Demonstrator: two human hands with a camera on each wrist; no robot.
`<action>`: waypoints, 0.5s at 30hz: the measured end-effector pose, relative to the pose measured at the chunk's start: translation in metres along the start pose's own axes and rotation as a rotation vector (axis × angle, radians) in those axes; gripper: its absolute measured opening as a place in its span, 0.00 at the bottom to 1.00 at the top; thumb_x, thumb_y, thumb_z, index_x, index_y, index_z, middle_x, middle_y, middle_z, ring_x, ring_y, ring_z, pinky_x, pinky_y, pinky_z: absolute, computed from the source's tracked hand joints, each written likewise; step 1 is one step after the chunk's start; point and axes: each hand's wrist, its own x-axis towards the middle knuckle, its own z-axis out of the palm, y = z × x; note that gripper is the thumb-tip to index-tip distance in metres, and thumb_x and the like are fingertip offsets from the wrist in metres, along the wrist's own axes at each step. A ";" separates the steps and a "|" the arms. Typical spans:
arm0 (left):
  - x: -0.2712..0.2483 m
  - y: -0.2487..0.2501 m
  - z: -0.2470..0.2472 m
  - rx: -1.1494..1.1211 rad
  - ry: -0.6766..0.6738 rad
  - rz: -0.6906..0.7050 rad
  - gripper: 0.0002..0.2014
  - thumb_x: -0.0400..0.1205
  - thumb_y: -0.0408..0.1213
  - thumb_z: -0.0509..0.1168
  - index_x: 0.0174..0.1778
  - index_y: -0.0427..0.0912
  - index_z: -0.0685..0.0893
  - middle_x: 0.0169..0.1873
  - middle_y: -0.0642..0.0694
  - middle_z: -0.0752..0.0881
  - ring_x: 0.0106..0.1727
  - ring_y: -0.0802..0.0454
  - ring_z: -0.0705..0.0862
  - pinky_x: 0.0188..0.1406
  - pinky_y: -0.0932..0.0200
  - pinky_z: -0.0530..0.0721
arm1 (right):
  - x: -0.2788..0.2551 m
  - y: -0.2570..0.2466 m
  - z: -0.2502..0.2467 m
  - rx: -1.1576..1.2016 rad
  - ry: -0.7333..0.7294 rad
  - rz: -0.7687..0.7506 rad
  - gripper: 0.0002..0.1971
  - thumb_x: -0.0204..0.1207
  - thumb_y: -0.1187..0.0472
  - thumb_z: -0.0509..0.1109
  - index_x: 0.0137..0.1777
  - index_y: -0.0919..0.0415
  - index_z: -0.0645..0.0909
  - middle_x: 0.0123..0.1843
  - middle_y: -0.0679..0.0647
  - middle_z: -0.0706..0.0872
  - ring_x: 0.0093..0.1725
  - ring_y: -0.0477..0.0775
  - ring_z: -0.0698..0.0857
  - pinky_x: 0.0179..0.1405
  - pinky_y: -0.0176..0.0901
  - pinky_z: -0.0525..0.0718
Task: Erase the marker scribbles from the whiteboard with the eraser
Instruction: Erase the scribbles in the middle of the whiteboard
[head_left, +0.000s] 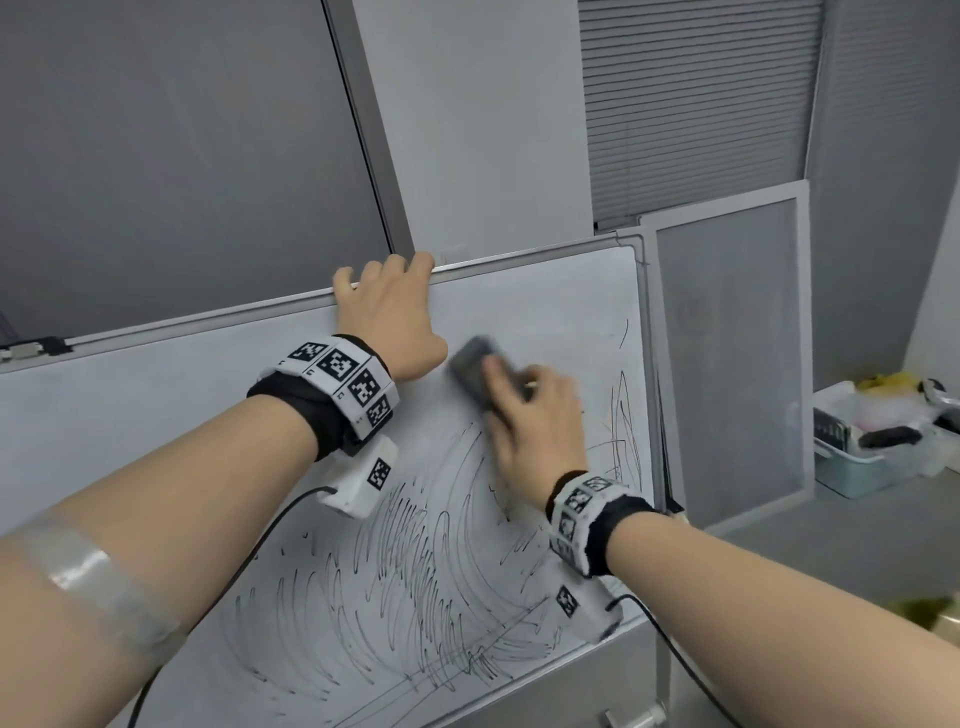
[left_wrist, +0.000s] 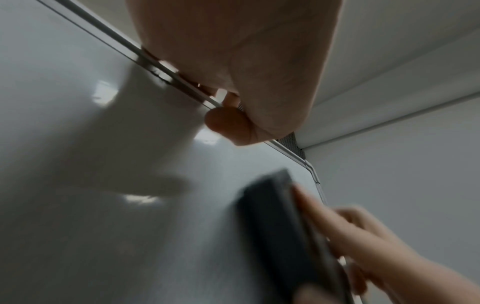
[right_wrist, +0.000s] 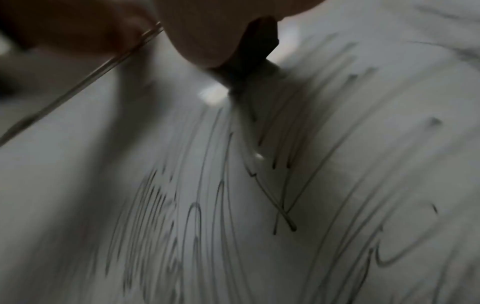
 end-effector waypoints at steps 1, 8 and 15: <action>0.000 0.001 0.000 0.002 0.007 0.007 0.33 0.59 0.37 0.63 0.64 0.48 0.69 0.54 0.46 0.78 0.60 0.41 0.76 0.72 0.37 0.64 | 0.000 -0.007 0.002 -0.039 -0.054 -0.169 0.30 0.76 0.55 0.72 0.79 0.45 0.70 0.57 0.63 0.77 0.48 0.62 0.73 0.46 0.55 0.76; -0.001 -0.005 0.002 -0.004 0.019 0.029 0.34 0.60 0.38 0.63 0.67 0.48 0.70 0.55 0.46 0.78 0.60 0.42 0.77 0.74 0.40 0.62 | 0.035 0.040 -0.017 0.082 0.166 0.780 0.32 0.83 0.48 0.62 0.86 0.42 0.56 0.63 0.66 0.73 0.62 0.66 0.71 0.60 0.56 0.74; -0.004 -0.005 0.007 0.009 0.056 0.032 0.35 0.59 0.37 0.64 0.67 0.48 0.70 0.55 0.47 0.78 0.60 0.42 0.77 0.76 0.37 0.59 | 0.028 0.053 -0.024 0.135 0.117 1.046 0.33 0.84 0.49 0.61 0.87 0.41 0.53 0.69 0.67 0.69 0.67 0.69 0.68 0.62 0.53 0.71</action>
